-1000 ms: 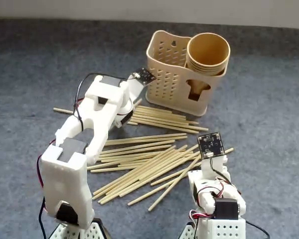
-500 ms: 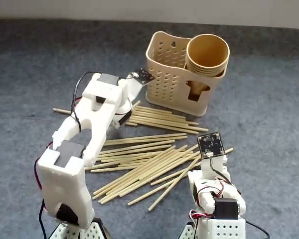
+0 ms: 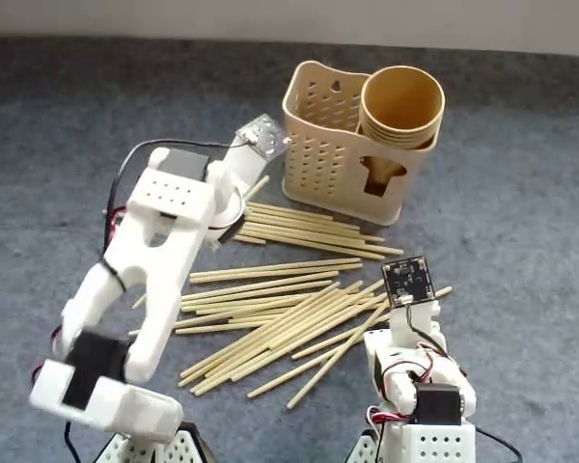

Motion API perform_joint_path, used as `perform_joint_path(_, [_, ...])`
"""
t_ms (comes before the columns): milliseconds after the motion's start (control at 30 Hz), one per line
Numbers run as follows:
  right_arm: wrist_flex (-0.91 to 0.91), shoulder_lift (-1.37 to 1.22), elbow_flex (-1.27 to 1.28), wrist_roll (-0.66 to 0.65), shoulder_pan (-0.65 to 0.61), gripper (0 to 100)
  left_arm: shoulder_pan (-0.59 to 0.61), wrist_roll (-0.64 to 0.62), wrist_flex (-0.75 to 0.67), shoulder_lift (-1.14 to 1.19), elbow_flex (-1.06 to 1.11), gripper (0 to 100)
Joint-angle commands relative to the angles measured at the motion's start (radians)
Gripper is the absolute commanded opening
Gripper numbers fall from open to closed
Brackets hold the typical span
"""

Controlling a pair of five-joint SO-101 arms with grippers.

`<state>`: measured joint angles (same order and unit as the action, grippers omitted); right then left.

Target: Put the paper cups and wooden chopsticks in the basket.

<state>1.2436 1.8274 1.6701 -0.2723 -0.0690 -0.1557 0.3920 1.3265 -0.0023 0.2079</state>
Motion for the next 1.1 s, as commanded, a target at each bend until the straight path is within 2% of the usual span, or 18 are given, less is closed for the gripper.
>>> perform_joint_path(0, [0.007, 0.012, 0.154, -0.009, 0.008, 0.6, 0.015, -0.044, 0.0, -0.228, 0.025, 1])
perform_joint_path(300, [0.007, 0.012, 0.154, -0.009, 0.008, 0.6, 0.012, -0.173, 0.0, -0.469, -0.044, 1])
perform_joint_path(533, [0.007, 0.012, 0.154, -0.009, 0.008, 0.6, 0.007, -0.287, -0.002, -0.484, -0.231, 1])
perform_joint_path(667, [0.007, 0.012, 0.154, -0.009, 0.008, 0.6, -0.019, -0.374, -0.061, -0.484, -0.341, 1])
perform_joint_path(833, [0.007, 0.012, 0.154, -0.009, 0.008, 0.6, -0.128, -0.45, -0.227, -0.484, -0.395, 1])
perform_joint_path(1067, [0.007, 0.012, 0.154, -0.009, 0.008, 0.6, -0.228, -0.502, -0.652, -0.481, -0.239, 1])
